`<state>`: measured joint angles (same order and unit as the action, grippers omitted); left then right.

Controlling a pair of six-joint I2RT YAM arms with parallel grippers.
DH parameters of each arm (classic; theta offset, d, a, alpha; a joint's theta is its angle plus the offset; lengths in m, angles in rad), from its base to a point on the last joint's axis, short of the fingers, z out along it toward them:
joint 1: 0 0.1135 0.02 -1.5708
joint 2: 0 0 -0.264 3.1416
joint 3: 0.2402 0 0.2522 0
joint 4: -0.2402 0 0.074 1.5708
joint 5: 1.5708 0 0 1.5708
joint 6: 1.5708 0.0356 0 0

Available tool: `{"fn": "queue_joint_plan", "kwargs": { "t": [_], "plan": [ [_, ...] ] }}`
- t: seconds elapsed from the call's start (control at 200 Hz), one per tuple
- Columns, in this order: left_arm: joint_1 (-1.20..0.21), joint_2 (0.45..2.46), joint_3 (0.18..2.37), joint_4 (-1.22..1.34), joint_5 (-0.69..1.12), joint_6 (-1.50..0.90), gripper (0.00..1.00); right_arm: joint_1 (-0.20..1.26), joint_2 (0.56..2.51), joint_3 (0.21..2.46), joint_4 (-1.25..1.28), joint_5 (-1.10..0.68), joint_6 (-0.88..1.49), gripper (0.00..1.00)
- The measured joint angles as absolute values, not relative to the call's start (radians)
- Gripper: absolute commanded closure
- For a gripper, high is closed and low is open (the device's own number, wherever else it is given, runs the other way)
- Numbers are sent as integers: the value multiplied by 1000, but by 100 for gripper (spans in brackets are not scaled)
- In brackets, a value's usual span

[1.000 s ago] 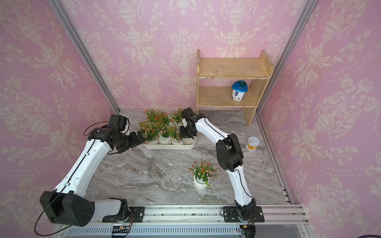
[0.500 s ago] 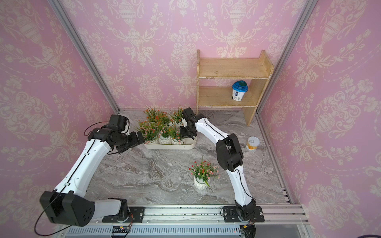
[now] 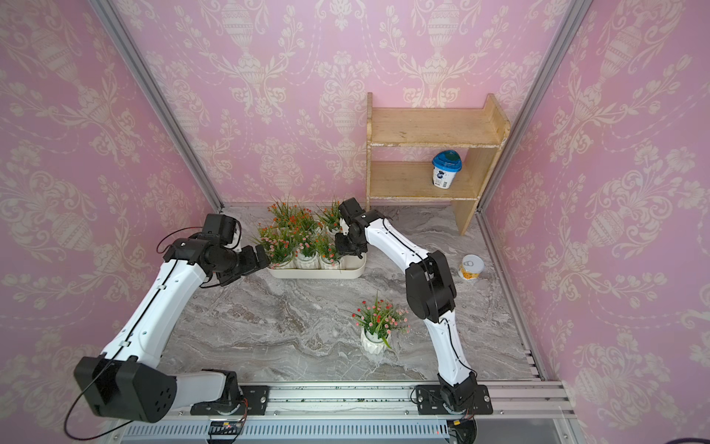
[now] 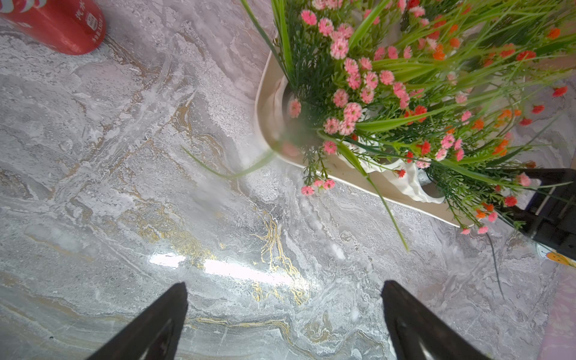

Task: Put the potted gypsophila into the storage box
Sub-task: Place the baby's breath potted plant at the storage box.

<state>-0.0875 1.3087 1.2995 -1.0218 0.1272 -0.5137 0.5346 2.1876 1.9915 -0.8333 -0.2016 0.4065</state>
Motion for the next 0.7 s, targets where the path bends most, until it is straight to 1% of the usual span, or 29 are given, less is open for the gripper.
{"fn": "queue_joint_plan", "kwargs": {
  "t": [0.295, 0.545, 0.625, 0.701],
  "plan": [
    [-88, 1309, 1299, -1023, 127, -514, 1, 509, 2109, 1998, -871, -155, 389, 67],
    [-88, 1309, 1299, -1029, 127, -514, 1, 456, 1983, 1946, -877, -125, 371, 62],
    [-88, 1309, 1299, -1030, 130, -514, 1, 439, 1939, 1908, -879, -113, 367, 55],
    [-88, 1309, 1299, -1030, 132, -514, 1, 423, 1893, 1859, -882, -93, 372, 41]
  ]
}}
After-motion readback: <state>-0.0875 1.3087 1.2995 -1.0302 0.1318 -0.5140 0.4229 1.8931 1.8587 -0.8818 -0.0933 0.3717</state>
